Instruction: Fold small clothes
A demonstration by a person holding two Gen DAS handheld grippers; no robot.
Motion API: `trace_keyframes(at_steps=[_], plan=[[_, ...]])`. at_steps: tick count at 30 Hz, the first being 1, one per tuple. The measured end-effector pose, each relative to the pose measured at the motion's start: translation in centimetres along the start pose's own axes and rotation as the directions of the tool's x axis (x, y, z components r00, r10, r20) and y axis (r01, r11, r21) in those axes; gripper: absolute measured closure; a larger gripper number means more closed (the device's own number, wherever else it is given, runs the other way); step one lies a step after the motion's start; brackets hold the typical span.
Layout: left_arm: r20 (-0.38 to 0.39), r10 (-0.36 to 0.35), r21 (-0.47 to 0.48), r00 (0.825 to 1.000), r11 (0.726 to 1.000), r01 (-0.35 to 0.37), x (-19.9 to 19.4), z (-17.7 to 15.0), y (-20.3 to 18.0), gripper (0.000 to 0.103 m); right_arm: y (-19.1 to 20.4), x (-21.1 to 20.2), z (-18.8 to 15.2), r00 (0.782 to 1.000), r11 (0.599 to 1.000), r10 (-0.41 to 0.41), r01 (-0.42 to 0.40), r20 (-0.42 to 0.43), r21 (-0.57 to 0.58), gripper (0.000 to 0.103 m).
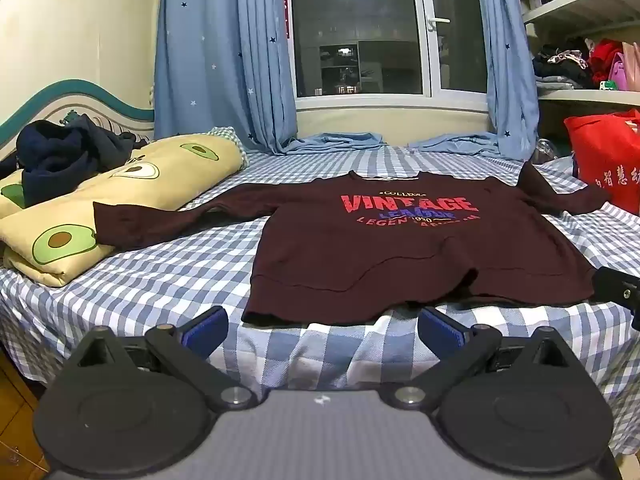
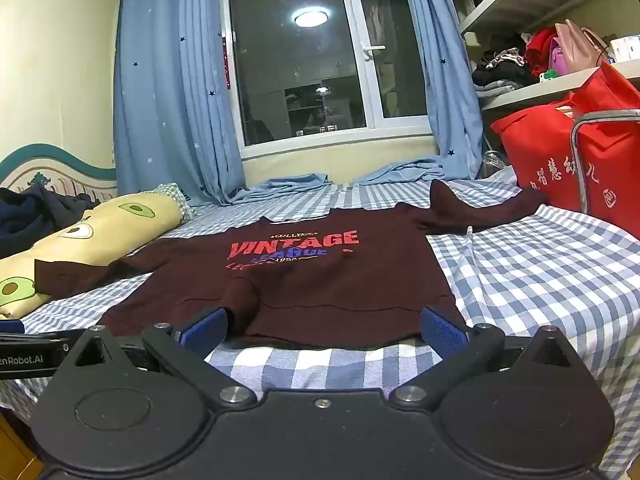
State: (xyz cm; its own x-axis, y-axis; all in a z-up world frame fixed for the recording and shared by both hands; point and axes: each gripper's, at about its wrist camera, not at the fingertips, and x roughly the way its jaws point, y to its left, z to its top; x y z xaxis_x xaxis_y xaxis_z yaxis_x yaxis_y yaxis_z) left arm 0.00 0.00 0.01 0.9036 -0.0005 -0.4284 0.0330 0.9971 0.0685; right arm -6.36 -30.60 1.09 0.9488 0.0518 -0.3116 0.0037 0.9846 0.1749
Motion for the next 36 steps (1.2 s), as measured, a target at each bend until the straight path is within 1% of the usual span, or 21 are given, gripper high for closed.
trace_keyframes(at_steps=[9, 11, 14, 16, 36], plan=[[-0.006, -0.004, -0.006, 1.000, 1.000, 0.004, 0.18, -0.20, 0.31, 0.000, 0.01, 0.14, 0.02, 1.000, 1.000, 0.006, -0.006, -0.006, -0.004, 0.000], [-0.014, -0.001, -0.003, 1.000, 1.000, 0.001, 0.72, -0.33, 0.37, 0.001, -0.29, 0.06, -0.04, 1.000, 1.000, -0.002, 0.002, -0.009, 0.001, 0.000], [-0.020, 0.010, 0.005, 1.000, 1.000, -0.010, 0.51, -0.10, 0.10, 0.000, -0.31, -0.26, 0.02, 1.000, 1.000, -0.002, 0.002, -0.008, 0.002, 0.000], [-0.021, 0.012, 0.004, 1.000, 1.000, -0.012, 0.52, -0.12, 0.18, 0.001, -0.21, 0.31, 0.09, 1.000, 1.000, -0.006, 0.006, -0.010, -0.002, 0.000], [-0.013, 0.031, 0.000, 0.999, 1.000, -0.031, 0.44, -0.06, 0.17, 0.000, -0.16, 0.54, -0.22, 1.000, 1.000, -0.010, 0.010, -0.018, -0.004, 0.000]])
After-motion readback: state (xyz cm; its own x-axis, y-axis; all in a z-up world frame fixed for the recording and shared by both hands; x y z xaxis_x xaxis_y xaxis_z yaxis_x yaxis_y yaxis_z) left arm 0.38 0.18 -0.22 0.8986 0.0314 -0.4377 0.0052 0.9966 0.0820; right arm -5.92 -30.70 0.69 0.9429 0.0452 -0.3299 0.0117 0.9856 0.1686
